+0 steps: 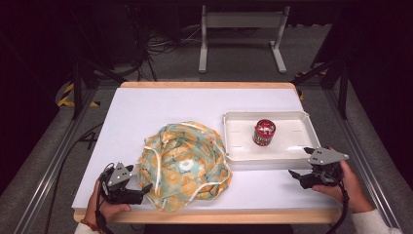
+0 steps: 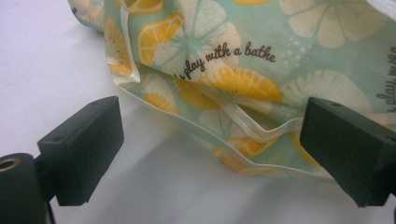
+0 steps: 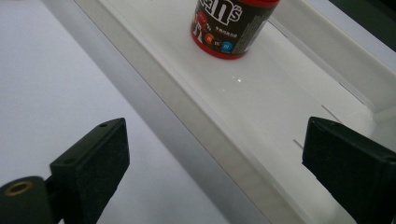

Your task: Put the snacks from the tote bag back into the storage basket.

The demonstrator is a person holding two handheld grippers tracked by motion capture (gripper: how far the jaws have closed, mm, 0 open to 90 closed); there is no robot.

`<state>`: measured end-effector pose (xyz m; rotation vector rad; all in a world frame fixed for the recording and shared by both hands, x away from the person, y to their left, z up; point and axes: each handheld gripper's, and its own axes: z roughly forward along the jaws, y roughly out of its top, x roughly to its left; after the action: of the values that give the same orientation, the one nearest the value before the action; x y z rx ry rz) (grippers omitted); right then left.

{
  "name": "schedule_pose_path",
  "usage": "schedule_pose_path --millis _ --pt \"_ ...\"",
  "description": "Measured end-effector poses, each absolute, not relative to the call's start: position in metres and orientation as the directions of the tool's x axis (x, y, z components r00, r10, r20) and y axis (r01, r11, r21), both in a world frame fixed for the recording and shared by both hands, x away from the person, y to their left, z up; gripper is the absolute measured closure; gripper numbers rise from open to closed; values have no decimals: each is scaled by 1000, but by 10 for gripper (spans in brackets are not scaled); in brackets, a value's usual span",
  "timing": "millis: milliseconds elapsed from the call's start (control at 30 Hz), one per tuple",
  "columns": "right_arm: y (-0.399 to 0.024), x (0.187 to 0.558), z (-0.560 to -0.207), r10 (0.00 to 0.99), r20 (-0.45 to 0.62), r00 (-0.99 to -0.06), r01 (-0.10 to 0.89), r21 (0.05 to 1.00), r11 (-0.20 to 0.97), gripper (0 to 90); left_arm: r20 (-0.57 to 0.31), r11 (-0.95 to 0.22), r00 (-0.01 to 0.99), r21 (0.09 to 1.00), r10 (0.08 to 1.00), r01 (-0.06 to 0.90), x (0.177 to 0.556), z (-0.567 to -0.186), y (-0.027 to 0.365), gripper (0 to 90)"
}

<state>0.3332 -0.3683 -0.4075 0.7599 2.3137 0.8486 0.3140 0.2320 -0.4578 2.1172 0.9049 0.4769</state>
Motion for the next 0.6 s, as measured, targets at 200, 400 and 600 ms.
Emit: schedule_pose_path --millis 200,400,600 --pt "-374 329 -414 678 -305 -669 319 706 632 83 36 -450 676 773 736 448 314 -458 232 68" --pt "-382 322 -422 699 -321 -639 312 722 617 91 35 -448 676 775 736 447 314 -458 232 68" --pt "-389 315 -429 713 -306 -631 314 740 595 91 35 -447 675 775 737 448 314 -458 232 68"
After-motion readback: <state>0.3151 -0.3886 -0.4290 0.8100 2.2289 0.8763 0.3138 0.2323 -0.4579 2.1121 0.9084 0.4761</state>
